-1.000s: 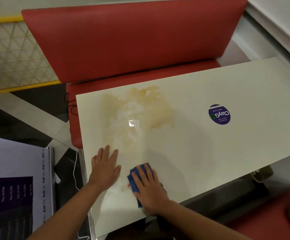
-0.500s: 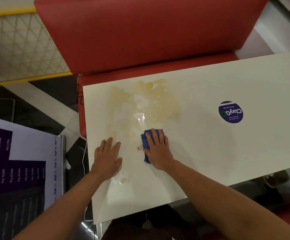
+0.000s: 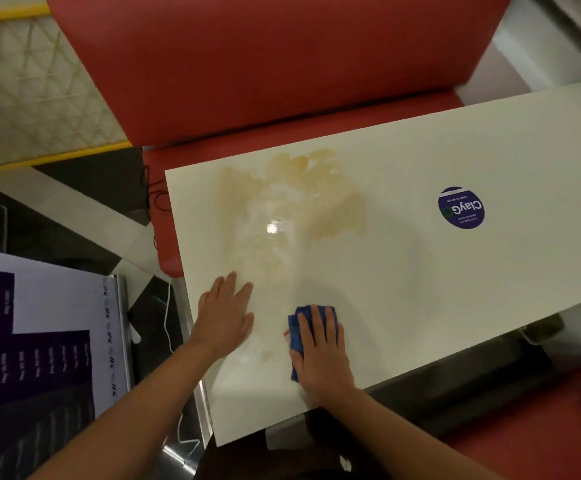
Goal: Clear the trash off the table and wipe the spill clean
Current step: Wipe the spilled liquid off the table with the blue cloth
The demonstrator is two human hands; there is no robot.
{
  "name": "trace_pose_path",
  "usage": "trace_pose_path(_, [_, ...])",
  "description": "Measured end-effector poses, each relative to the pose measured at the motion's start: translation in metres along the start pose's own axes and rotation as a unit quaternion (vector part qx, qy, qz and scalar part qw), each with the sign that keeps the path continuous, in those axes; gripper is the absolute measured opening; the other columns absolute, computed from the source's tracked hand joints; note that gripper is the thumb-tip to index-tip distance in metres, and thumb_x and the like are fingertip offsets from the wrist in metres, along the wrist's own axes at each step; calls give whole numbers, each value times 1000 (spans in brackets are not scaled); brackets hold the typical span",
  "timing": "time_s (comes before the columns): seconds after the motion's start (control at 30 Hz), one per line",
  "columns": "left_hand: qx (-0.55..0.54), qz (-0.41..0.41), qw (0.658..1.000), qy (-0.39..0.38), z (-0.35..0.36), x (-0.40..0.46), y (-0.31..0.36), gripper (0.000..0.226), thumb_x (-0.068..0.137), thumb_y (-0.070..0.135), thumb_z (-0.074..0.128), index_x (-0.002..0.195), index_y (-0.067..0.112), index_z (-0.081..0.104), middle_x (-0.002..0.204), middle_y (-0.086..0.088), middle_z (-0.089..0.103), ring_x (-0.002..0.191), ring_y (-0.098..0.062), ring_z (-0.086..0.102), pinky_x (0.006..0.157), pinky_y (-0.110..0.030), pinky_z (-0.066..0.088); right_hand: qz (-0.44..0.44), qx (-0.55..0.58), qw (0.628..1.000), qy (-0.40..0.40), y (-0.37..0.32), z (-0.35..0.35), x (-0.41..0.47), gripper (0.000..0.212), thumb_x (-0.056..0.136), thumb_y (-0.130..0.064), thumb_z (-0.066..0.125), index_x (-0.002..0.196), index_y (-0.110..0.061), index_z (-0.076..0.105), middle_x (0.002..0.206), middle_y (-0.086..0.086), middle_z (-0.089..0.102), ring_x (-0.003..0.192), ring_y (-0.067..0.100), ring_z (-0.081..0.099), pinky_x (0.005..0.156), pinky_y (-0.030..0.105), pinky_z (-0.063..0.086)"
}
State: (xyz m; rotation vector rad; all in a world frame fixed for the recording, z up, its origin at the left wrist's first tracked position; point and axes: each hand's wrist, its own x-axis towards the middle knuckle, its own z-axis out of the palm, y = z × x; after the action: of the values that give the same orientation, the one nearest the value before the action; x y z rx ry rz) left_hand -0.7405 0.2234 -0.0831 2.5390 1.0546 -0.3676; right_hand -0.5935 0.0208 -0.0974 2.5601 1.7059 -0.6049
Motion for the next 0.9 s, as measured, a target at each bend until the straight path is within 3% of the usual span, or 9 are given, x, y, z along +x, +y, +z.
trace_pose_path(0.1, [5,35,999,14,-6,4,-19,57,100,40,47,152,25,29,162,-12,24,148,-38,25,116,-52,32,-42,9,999,-5,5,2,-7,72,100,-50,40,162,-17,22,170,12,12,156,37,-1,121,52,4])
trace_pose_path(0.2, [0,44,999,18,-14,8,-31,60,98,39,53,151,26,29,162,-15,20,150,-42,17,118,-55,28,-102,-11,995,-8,33,-13,24,68,101,-50,41,159,-16,29,169,11,18,156,36,5,122,53,12])
trace_pose_path(0.37, [31,82,996,-25,-15,7,-36,64,99,44,48,156,29,22,168,-15,7,153,-42,7,121,-56,21,109,24,994,10,47,-39,99,79,96,-57,25,157,-7,33,164,21,26,149,51,22,115,62,29])
trace_pose_path(0.47, [37,89,995,-31,-16,6,-40,65,100,46,46,157,30,22,169,-14,7,154,-42,7,121,-56,21,152,6,987,50,19,-29,98,75,97,-52,28,154,-4,37,159,25,34,144,53,30,111,64,37])
trace_pose_path(0.6, [27,96,994,-32,-17,8,-45,66,100,50,45,159,33,20,170,-11,5,155,-39,6,121,-55,18,45,-6,997,54,-41,7,31,70,100,-51,36,157,-10,32,164,19,29,152,45,19,117,59,28])
trace_pose_path(0.73, [23,107,993,-35,-16,8,-49,65,101,52,43,160,35,20,170,-8,3,155,-37,4,121,-53,16,-8,-28,999,20,-84,30,-18,68,99,-56,41,153,-15,40,161,14,36,150,41,21,117,53,13])
trace_pose_path(0.9, [16,108,994,-30,-18,9,-52,63,101,49,44,158,35,23,170,-7,5,154,-35,7,119,-50,17,-61,-35,997,14,-53,5,20,62,103,-49,39,155,-15,35,161,14,33,149,42,24,115,54,24])
